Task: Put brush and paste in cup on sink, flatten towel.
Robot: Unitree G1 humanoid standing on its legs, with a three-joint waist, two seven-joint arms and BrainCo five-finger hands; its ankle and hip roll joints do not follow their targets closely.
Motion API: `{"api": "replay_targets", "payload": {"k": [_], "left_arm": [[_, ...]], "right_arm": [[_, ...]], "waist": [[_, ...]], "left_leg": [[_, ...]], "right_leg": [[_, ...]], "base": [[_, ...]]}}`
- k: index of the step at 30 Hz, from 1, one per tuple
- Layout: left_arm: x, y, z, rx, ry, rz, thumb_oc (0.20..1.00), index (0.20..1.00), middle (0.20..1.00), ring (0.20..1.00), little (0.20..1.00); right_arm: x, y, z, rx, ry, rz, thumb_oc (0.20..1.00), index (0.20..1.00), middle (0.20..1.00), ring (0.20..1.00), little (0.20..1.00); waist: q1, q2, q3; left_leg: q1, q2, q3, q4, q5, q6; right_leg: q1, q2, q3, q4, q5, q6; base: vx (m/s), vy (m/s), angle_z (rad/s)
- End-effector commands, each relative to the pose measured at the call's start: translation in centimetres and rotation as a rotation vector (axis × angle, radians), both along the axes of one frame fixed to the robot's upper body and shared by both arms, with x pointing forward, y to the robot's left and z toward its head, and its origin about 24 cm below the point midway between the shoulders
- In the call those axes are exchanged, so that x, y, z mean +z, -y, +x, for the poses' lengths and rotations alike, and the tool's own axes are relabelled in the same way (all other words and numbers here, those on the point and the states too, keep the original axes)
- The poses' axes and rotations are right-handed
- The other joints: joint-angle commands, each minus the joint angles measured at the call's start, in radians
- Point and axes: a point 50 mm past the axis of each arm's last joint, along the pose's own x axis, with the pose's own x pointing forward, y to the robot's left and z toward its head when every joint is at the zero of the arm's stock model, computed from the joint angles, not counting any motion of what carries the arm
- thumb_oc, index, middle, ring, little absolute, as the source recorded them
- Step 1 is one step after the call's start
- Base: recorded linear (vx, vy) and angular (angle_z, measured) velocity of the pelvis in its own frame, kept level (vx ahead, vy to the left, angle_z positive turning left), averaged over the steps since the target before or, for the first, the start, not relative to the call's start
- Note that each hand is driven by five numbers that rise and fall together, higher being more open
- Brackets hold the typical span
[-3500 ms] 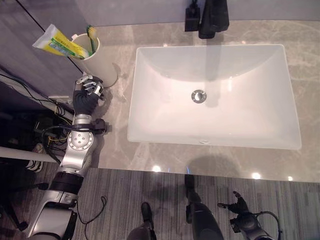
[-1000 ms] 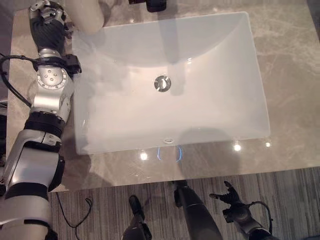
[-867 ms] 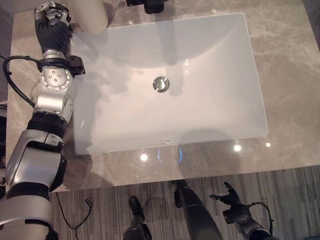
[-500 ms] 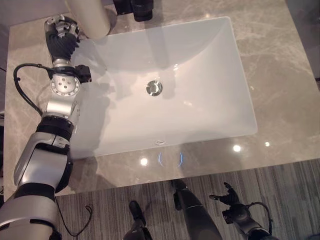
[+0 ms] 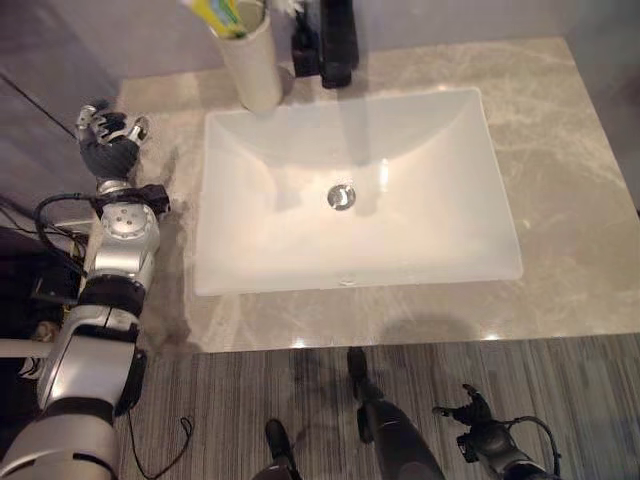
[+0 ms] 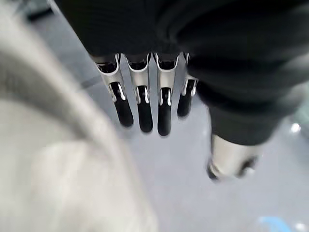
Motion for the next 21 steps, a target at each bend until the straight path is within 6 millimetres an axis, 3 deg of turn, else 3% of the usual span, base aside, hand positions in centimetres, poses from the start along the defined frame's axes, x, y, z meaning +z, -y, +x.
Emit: {"api": "replay_targets", "payload": {"k": [1, 3, 4, 5, 7, 8, 9, 10, 12, 13, 14, 15, 16, 19, 20, 21], "left_arm": [[2.0, -2.4, -4.0, 0.114, 0.164, 0.134, 1.0, 1.0, 1.0, 1.0, 1.0], [-1.2, -3.8, -6.5, 0.177, 0.096, 0.129, 1.0, 1.0, 1.0, 1.0, 1.0], [-4.4, -5.2, -8.8, 0.246, 0.0, 0.092, 1.0, 1.0, 1.0, 1.0, 1.0], [-4.5, -5.3, -9.0, 0.249, -0.003, 0.091, 1.0, 1.0, 1.0, 1.0, 1.0], [-10.7, -6.1, -12.4, 0.304, -0.244, 0.024, 1.0, 1.0, 1.0, 1.0, 1.0], [-10.8, -6.0, -12.6, 0.305, -0.249, 0.023, 1.0, 1.0, 1.0, 1.0, 1.0], [-17.2, -6.8, -15.4, 0.333, -0.468, -0.196, 1.0, 1.0, 1.0, 1.0, 1.0], [-17.2, -6.9, -15.4, 0.332, -0.467, -0.196, 1.0, 1.0, 1.0, 1.0, 1.0], [-20.0, -5.6, -16.0, 0.244, -0.617, -0.224, 1.0, 1.0, 1.0, 1.0, 1.0], [-25.1, -3.6, -17.8, 0.166, -0.914, -0.233, 1.0, 1.0, 1.0, 1.0, 1.0], [-25.0, -3.6, -17.8, 0.166, -0.913, -0.232, 1.0, 1.0, 1.0, 1.0, 1.0], [-28.5, -1.0, -18.8, 0.036, -1.143, -0.199, 1.0, 1.0, 1.0, 1.0, 1.0], [-28.5, -1.0, -18.8, 0.035, -1.143, -0.198, 1.0, 1.0, 1.0, 1.0, 1.0], [-32.1, 2.8, -19.3, -0.122, -1.377, -0.135, 1.0, 1.0, 1.0, 1.0, 1.0], [-33.0, 5.0, -18.8, -0.221, -1.456, 0.007, 1.0, 1.0, 1.0, 1.0, 1.0], [-33.0, 5.0, -18.8, -0.221, -1.456, 0.007, 1.0, 1.0, 1.0, 1.0, 1.0]], "right_arm": [[0.1, 1.7, -1.2, -0.033, -0.034, -0.032, 1.0, 1.0, 1.0, 1.0, 1.0], [-0.2, 1.8, -1.8, -0.039, -0.056, -0.029, 1.0, 1.0, 1.0, 1.0, 1.0], [-0.3, 2.0, -2.2, -0.04, -0.071, -0.032, 1.0, 1.0, 1.0, 1.0, 1.0], [-0.3, 2.0, -2.3, -0.036, -0.073, -0.034, 1.0, 1.0, 1.0, 1.0, 1.0], [-0.6, 2.0, -3.1, -0.027, -0.102, -0.031, 1.0, 1.0, 1.0, 1.0, 1.0], [-0.6, 2.0, -3.2, -0.024, -0.105, -0.033, 1.0, 1.0, 1.0, 1.0, 1.0], [-0.4, 2.0, -3.1, -0.038, -0.084, -0.011, 1.0, 1.0, 1.0, 1.0, 1.0], [-0.4, 2.0, -3.1, -0.038, -0.084, -0.01, 1.0, 1.0, 1.0, 1.0, 1.0], [-0.6, 1.8, -3.2, -0.031, -0.094, -0.002, 1.0, 1.0, 1.0, 1.0, 1.0], [-0.9, 1.2, -3.7, 0.001, -0.117, 0.001, 1.0, 1.0, 1.0, 1.0, 1.0], [-0.9, 1.2, -3.7, 0.001, -0.116, 0.002, 1.0, 1.0, 1.0, 1.0, 1.0], [-1.2, 1.0, -4.3, 0.002, -0.136, 0.008, 1.0, 1.0, 1.0, 1.0, 1.0], [-1.2, 1.0, -4.3, 0.001, -0.136, 0.007, 1.0, 1.0, 1.0, 1.0, 1.0], [-1.9, 0.2, -5.2, -0.019, -0.169, 0.034, 1.0, 1.0, 1.0, 1.0, 1.0], [-2.6, -0.7, -6.7, -0.01, -0.224, 0.049, 1.0, 1.0, 1.0, 1.0, 1.0], [-2.6, -0.7, -6.7, -0.01, -0.223, 0.049, 1.0, 1.0, 1.0, 1.0, 1.0]], "waist": [[0.033, -0.008, -0.007], [0.046, -0.022, -0.022], [0.059, -0.031, -0.037], [0.056, -0.03, -0.037], [0.074, -0.053, -0.046], [0.073, -0.053, -0.047], [0.077, -0.085, -0.037], [0.077, -0.09, -0.038], [0.075, -0.11, -0.024], [0.07, -0.13, 0.003], [0.069, -0.133, 0.002], [0.054, -0.147, 0.026], [0.055, -0.147, 0.027], [0.045, -0.126, 0.048], [0.047, -0.123, 0.035], [0.047, -0.124, 0.033]], "left_leg": [[0.162, -0.078, -0.012, 0.019, 0.101, 0.031], [0.17, -0.095, -0.016, 0.042, 0.069, 0.044], [0.187, -0.112, -0.019, 0.067, 0.021, 0.059], [0.188, -0.112, -0.018, 0.07, 0.018, 0.061], [0.209, -0.155, -0.031, 0.089, -0.071, 0.1], [0.209, -0.157, -0.031, 0.093, -0.074, 0.102], [0.195, -0.212, -0.04, 0.111, -0.138, 0.141], [0.191, -0.217, -0.04, 0.111, -0.134, 0.142], [0.181, -0.248, -0.042, 0.117, -0.15, 0.164], [0.189, -0.27, -0.039, 0.12, -0.159, 0.183], [0.186, -0.274, -0.039, 0.119, -0.155, 0.183], [0.189, -0.284, -0.035, 0.123, -0.149, 0.196], [0.189, -0.284, -0.034, 0.123, -0.15, 0.196], [0.166, -0.268, -0.001, 0.115, -0.102, 0.21], [0.157, -0.258, 0.018, 0.08, -0.068, 0.214], [0.154, -0.258, 0.019, 0.08, -0.066, 0.214]], "right_leg": [[0.081, -0.045, 0.066, -0.016, -0.015, 0.107], [0.098, -0.061, 0.07, -0.015, -0.009, 0.11], [0.12, -0.078, 0.075, -0.011, -0.001, 0.12], [0.123, -0.079, 0.076, -0.012, -0.001, 0.121], [0.151, -0.117, 0.093, -0.018, 0.035, 0.152], [0.153, -0.119, 0.094, -0.021, 0.037, 0.154], [0.148, -0.169, 0.114, -0.033, 0.113, 0.193], [0.145, -0.173, 0.115, -0.034, 0.117, 0.194], [0.139, -0.202, 0.121, -0.034, 0.147, 0.209], [0.15, -0.226, 0.115, -0.035, 0.172, 0.222], [0.147, -0.229, 0.117, -0.035, 0.174, 0.222], [0.146, -0.24, 0.122, -0.02, 0.199, 0.226], [0.146, -0.24, 0.122, -0.02, 0.198, 0.227], [0.142, -0.187, 0.063, 0.158, 0.048, 0.179], [0.179, -0.149, 0.008, 0.254, -0.033, 0.157], [0.176, -0.149, 0.009, 0.253, -0.031, 0.156]], "base": [[-0.03, 0.119, 0.02], [-0.06, 0.175, 0.07], [-0.07, 0.182, 0.08], [-0.09, 0.194, 0.02], [-0.14, 0.209, 0.12], [-0.34, 0.354, 0.12], [-0.24, 0.225, 0.05], [-0.31, 0.277, 0.18], [-0.23, 0.197, 0.2], [-0.24, 0.207, 0.12], [-0.3, 0.234, 0.23], [-0.15, 0.096, 0.24], [-0.26, 0.172, 0.17], [-0.27, 0.204, -0.15], [-0.22, 0.167, -0.76], [-0.23, 0.128, -1.04]]}}
